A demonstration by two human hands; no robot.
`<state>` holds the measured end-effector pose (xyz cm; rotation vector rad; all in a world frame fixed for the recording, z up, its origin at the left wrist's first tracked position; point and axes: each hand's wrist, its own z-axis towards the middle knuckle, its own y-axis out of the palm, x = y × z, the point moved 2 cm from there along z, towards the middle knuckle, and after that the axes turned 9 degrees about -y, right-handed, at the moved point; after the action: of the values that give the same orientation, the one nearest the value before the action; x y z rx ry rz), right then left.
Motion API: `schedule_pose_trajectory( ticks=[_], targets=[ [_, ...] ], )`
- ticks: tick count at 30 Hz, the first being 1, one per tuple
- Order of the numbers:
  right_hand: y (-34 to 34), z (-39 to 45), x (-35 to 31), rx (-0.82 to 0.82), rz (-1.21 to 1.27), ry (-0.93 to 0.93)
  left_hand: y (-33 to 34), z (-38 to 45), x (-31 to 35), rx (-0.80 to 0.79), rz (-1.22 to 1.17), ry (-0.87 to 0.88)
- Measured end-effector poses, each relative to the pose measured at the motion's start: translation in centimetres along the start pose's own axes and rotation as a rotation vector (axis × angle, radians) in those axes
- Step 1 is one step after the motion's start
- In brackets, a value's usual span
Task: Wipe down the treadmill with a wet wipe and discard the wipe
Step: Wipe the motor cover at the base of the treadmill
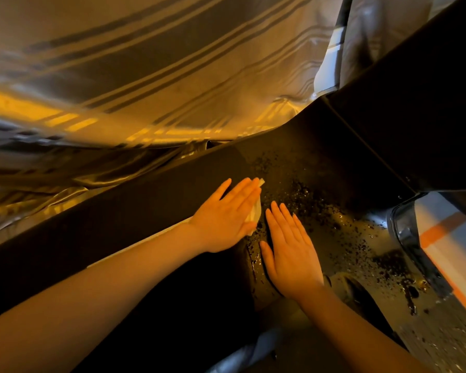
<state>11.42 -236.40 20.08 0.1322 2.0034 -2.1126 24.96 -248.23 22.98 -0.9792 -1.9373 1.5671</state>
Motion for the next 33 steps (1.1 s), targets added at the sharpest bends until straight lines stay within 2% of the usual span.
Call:
schedule_pose_trajectory(
  ticks=[2, 6, 9, 11, 16, 18, 23, 25, 27, 31, 33],
  targets=[
    [0.0, -0.1, 0.1, 0.011, -0.001, 0.008, -0.6, 1.6, -1.2, -0.03, 0.003, -0.034],
    [-0.3, -0.5, 0.4, 0.07, -0.026, 0.094, -1.8, 6.4, -4.4, -0.091, -0.098, -0.276],
    [-0.4, -0.9, 0.8, 0.081, -0.052, 0.165, -1.7, 7.5, -4.3, -0.096, -0.127, -0.321],
    [-0.2, -1.0, 0.9, 0.08, -0.048, 0.183, -1.5, 6.6, -2.9, -0.06, -0.082, -0.264],
    [-0.1, -1.0, 0.9, 0.08, -0.031, 0.166, -0.9, 2.5, -0.2, -0.036, 0.018, 0.053],
    [-0.1, -1.0, 0.8, 0.077, -0.031, 0.17, -0.8, 2.8, -0.8, -0.034, 0.054, 0.064],
    [-0.1, -1.0, 0.8, 0.082, -0.026, 0.174, -2.2, 8.0, -3.7, -0.082, -0.063, -0.239],
    [0.0, -1.1, 0.8, 0.09, -0.027, 0.174, -2.4, 9.2, -3.5, -0.09, -0.086, -0.261],
    [0.1, -1.0, 0.8, 0.09, -0.026, 0.178, -2.4, 9.2, -2.4, -0.052, -0.071, -0.185],
    [0.1, -1.1, 0.8, 0.084, -0.022, 0.177, -1.6, 6.9, -0.5, 0.022, 0.045, 0.149],
    [0.2, -1.1, 0.8, 0.082, -0.018, 0.179, -1.8, 7.5, -1.3, 0.009, 0.058, 0.153]
  ],
)
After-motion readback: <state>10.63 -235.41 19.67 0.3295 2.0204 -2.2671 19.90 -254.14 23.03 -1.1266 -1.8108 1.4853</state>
